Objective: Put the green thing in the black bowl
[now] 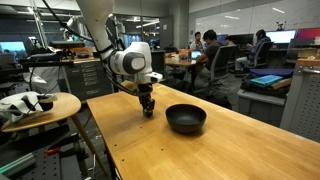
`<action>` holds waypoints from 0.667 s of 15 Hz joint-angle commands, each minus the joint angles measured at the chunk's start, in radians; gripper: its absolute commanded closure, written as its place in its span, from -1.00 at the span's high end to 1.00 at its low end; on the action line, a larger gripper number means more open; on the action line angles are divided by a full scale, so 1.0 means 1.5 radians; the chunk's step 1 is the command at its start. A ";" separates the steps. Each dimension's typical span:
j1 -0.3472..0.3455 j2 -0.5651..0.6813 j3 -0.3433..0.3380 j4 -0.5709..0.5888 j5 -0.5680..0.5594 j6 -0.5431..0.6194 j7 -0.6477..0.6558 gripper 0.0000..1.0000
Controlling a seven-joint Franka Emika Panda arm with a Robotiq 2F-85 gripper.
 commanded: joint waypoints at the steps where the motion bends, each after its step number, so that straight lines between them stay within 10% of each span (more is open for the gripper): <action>1: 0.026 -0.010 -0.028 0.009 -0.005 -0.013 -0.008 -0.65; 10: 0.001 -0.091 -0.035 0.001 -0.003 -0.080 -0.044 -0.65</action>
